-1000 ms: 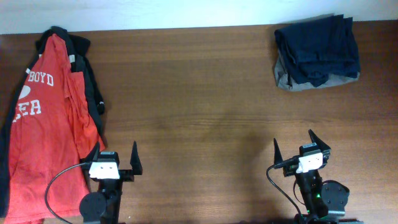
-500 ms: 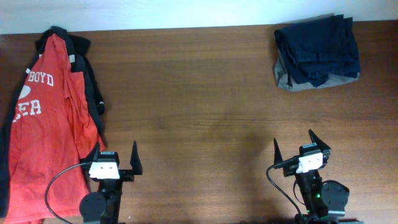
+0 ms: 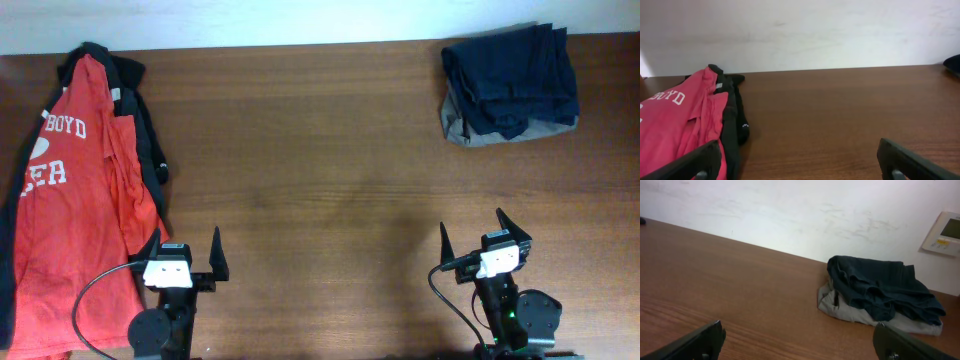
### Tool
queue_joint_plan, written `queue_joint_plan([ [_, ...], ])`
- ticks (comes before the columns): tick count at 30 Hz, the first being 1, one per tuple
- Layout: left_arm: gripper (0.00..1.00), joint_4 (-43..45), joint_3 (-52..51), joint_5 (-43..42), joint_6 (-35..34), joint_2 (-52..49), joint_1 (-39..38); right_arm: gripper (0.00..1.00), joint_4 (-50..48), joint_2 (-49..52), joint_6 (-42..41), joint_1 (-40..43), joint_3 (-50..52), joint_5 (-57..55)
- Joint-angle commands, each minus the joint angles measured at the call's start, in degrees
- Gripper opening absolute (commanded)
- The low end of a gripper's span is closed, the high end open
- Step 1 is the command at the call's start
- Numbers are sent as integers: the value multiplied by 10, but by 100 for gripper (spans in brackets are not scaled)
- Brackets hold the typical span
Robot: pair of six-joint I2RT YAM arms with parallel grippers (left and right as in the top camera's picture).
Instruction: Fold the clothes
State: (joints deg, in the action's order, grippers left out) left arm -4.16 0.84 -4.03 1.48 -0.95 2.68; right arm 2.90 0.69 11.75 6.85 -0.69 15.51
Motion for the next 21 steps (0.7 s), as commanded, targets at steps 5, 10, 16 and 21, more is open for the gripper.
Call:
queue_joint_plan([
  [5,99,-2,-3,4,5,6,-2,99,1,-3,-7,3,4,3],
  [10,99,-2,-3,4,5,6,-2,99,1,-3,-7,3,4,3],
  [16,99,-2,-3,5,5,6,-2,99,1,-3,-7,3,4,3],
  [21,99,-2,-3,5,18,6,-2,99,-3,-3,-7,3,4,4],
])
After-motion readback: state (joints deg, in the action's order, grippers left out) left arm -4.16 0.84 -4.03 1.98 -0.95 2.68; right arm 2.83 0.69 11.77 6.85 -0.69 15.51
